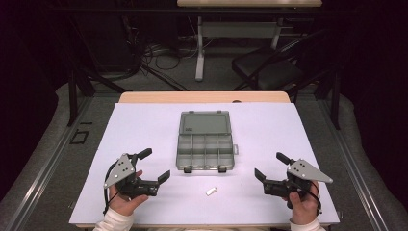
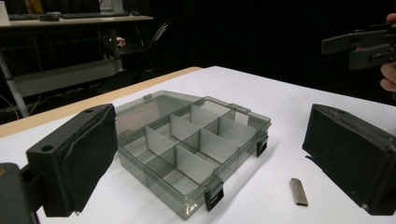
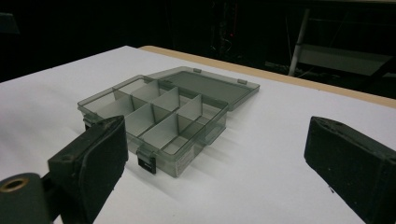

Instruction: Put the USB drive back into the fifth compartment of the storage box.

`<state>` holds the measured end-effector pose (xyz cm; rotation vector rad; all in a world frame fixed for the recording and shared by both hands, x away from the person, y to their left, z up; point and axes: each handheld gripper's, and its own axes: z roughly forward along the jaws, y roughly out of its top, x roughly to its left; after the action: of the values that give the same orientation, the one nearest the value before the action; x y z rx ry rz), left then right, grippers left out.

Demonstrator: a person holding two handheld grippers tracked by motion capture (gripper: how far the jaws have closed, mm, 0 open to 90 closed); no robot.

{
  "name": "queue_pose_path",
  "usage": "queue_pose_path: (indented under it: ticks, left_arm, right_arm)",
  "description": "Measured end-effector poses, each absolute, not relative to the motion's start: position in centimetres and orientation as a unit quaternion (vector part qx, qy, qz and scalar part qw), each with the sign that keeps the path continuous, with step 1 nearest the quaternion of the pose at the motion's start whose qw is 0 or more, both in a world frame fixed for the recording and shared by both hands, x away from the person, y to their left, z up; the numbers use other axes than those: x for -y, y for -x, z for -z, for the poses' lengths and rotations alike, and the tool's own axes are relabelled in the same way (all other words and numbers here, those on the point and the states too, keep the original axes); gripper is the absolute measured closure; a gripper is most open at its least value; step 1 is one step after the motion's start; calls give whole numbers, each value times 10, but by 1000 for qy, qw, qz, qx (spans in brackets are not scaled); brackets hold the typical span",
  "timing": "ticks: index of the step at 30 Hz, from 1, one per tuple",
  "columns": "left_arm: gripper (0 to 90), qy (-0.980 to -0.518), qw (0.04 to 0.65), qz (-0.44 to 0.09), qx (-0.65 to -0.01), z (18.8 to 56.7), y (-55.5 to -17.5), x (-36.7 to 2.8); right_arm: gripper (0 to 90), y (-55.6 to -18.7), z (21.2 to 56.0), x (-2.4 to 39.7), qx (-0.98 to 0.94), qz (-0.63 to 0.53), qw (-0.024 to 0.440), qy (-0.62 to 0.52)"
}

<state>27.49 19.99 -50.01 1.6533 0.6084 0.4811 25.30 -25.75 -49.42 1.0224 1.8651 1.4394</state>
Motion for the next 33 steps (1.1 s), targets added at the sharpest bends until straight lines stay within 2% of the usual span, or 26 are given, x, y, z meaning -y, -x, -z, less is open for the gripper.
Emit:
queue_pose_path:
  ticks: [12,33]
  left_arm:
    - [30,-726,599,-207,-267,501,-274,-195]
    - [31,-749,581,-177,-264,501,-275,-168]
  right_arm:
    - [59,-261,504,251,-722,-520,256,-378]
    - [65,-259,507,253,-716,-514,268,-389]
